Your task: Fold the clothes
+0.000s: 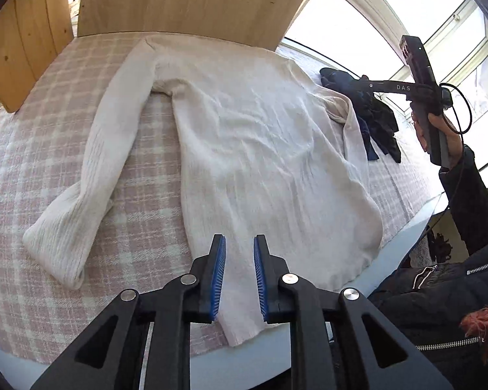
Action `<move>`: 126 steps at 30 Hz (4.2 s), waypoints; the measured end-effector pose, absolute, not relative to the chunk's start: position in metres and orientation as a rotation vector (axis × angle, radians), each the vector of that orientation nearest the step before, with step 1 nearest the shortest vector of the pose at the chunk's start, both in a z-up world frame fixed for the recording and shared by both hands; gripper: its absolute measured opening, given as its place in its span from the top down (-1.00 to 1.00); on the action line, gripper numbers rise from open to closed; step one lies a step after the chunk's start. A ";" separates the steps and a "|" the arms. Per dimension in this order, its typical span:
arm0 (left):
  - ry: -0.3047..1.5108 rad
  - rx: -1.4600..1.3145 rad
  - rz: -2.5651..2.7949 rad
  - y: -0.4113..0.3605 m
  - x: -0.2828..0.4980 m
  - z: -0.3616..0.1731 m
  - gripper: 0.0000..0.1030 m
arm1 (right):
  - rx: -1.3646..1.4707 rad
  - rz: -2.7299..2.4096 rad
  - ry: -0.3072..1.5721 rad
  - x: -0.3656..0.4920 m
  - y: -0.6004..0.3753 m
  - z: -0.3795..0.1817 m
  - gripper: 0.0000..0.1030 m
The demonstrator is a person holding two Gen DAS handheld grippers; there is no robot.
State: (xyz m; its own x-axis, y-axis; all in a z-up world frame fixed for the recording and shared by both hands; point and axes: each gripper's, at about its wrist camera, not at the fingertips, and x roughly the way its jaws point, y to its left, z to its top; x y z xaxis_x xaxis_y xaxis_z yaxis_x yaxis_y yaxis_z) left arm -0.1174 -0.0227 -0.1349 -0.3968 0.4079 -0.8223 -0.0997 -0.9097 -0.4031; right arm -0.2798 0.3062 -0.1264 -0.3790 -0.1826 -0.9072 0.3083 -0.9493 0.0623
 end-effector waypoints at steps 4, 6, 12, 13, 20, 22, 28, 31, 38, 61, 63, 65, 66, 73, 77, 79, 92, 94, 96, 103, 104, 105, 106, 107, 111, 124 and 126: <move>-0.215 -1.504 2.179 0.046 -0.148 -0.145 0.62 | 1.737 -2.408 0.056 -0.251 0.374 -0.159 0.06; -0.129 -1.522 2.126 0.068 -0.156 -0.154 0.59 | 1.782 -2.380 0.016 -0.235 0.383 -0.178 0.06; -0.059 -1.639 2.038 0.080 -0.153 -0.186 0.59 | 1.905 -2.335 -0.151 -0.195 0.393 -0.223 0.06; -0.073 -1.645 2.034 0.079 -0.152 -0.187 0.59 | 1.908 -2.340 -0.174 -0.192 0.393 -0.226 0.06; -0.107 -1.654 2.049 0.078 -0.142 -0.186 0.58 | 1.825 -2.315 0.104 -0.173 0.343 -0.224 0.06; -0.118 -1.657 2.054 0.078 -0.141 -0.184 0.57 | 1.823 -2.286 0.240 -0.171 0.326 -0.228 0.06; -0.173 -1.668 2.068 0.070 -0.148 -0.191 0.56 | 1.823 -2.226 0.286 -0.176 0.321 -0.236 -0.08; -0.213 -1.664 2.071 0.066 -0.148 -0.192 0.56 | 1.796 -2.193 0.312 -0.176 0.324 -0.233 0.03; -0.217 -1.669 2.066 0.064 -0.148 -0.192 0.56 | 1.844 -2.117 0.178 -0.189 0.360 -0.220 0.86; -0.224 -1.702 2.031 0.057 -0.152 -0.192 0.52 | 1.671 -2.103 0.153 -0.097 0.340 -0.170 0.06; -0.217 -1.701 2.028 0.057 -0.151 -0.191 0.47 | 1.665 -2.022 0.222 -0.083 0.309 -0.188 0.06; -0.217 -1.699 2.028 0.060 -0.150 -0.191 0.45 | 1.674 -1.998 0.264 -0.078 0.294 -0.209 0.06; -0.220 -1.698 2.028 0.059 -0.150 -0.191 0.45 | 1.671 -1.996 0.268 -0.077 0.290 -0.215 0.06; -0.255 -1.694 2.050 0.045 -0.143 -0.186 0.44 | 1.654 -2.003 0.249 -0.082 0.266 -0.233 0.64; -0.255 -1.708 2.144 0.018 -0.128 -0.171 0.30 | 1.685 -1.953 0.134 -0.090 0.269 -0.234 0.86; -0.266 -1.727 2.204 -0.008 -0.115 -0.162 0.20 | 1.699 -1.942 -0.016 -0.095 0.281 -0.232 0.86; -0.493 -1.805 2.118 -0.046 -0.073 -0.196 0.13 | 1.738 -1.925 -0.203 -0.099 0.292 -0.238 0.85; -0.468 -1.779 2.125 -0.044 -0.075 -0.197 0.33 | 1.742 -1.911 -0.246 -0.100 0.294 -0.239 0.85; -0.515 -1.751 2.111 -0.049 -0.076 -0.200 0.73 | 1.743 -1.891 -0.323 -0.101 0.298 -0.240 0.85; -0.727 -1.590 2.079 -0.076 -0.078 -0.189 0.79 | 1.682 -1.804 -0.691 -0.106 0.323 -0.237 0.85; -0.718 -1.588 2.081 -0.075 -0.078 -0.188 0.79 | 1.692 -1.824 -0.681 -0.106 0.326 -0.237 0.85; -0.702 -1.592 2.084 -0.078 -0.077 -0.187 0.79 | 1.710 -1.852 -0.650 -0.105 0.327 -0.237 0.85; -0.670 -1.605 2.091 -0.078 -0.076 -0.186 0.79 | 1.730 -1.882 -0.618 -0.103 0.329 -0.238 0.85; -0.632 -1.621 2.100 -0.077 -0.076 -0.186 0.84 | 1.748 -1.907 -0.594 -0.102 0.331 -0.238 0.85; -0.460 -1.685 2.141 -0.072 -0.071 -0.181 0.86 | 1.812 -2.106 -0.071 -0.087 0.310 -0.225 0.86; -0.256 -1.757 2.207 -0.062 -0.067 -0.180 0.43 | 1.788 -2.201 -0.102 -0.079 0.320 -0.210 0.69; -0.272 -1.715 2.220 -0.051 -0.077 -0.174 0.33 | 1.770 -2.206 -0.185 -0.081 0.330 -0.201 0.56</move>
